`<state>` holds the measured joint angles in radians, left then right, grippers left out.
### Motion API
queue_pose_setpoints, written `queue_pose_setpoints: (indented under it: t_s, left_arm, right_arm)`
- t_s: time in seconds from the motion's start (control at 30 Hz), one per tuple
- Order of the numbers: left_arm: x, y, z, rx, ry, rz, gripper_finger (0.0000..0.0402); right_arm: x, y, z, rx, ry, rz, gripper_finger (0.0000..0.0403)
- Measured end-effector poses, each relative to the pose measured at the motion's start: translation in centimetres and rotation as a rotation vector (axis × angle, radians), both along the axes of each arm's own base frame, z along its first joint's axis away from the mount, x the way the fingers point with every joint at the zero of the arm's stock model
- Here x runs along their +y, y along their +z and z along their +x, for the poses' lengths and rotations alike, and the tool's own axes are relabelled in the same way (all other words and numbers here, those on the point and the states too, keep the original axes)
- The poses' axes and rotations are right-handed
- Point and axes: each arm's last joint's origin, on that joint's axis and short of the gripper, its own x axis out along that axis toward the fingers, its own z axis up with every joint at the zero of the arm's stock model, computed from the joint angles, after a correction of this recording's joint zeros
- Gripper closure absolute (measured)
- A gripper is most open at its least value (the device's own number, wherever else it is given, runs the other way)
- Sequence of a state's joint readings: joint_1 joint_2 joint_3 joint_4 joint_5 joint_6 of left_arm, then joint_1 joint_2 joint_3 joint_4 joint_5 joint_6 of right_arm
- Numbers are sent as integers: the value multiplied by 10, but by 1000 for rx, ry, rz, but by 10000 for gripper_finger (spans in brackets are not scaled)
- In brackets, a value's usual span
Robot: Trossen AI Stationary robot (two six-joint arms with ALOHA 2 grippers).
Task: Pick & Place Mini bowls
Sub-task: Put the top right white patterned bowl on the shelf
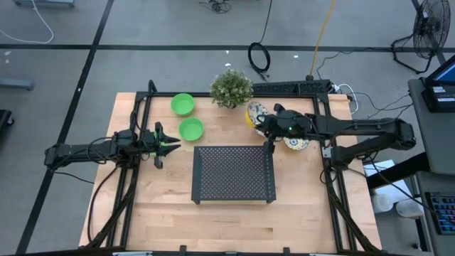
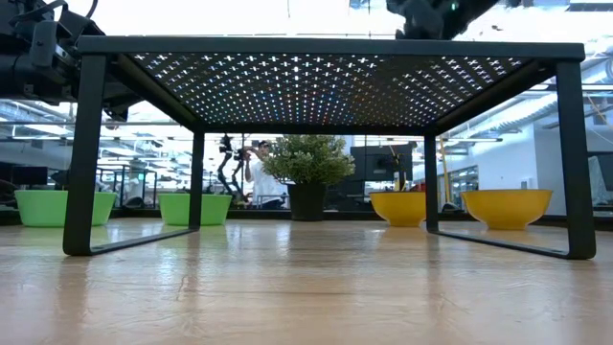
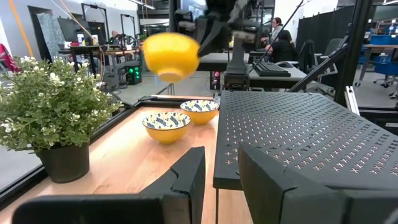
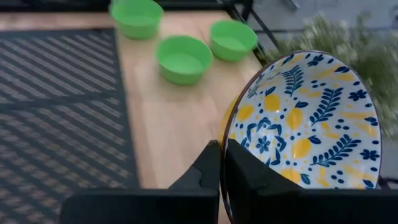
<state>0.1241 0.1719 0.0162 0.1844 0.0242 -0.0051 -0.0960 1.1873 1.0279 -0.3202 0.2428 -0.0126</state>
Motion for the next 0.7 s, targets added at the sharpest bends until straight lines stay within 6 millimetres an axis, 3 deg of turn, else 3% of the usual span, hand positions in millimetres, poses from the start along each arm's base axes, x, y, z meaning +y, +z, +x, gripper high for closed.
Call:
queue_pose_setpoints:
  t_s: [0.37, 0.7]
  left_arm:
    - [0, 0, 0, 0, 0, 0, 302]
    - [0, 0, 0, 0, -1, 0, 302]
  right_arm:
    - [51, 36, 5, 36, 36, -111, 403]
    - [101, 54, 36, 158, 108, -86, 403]
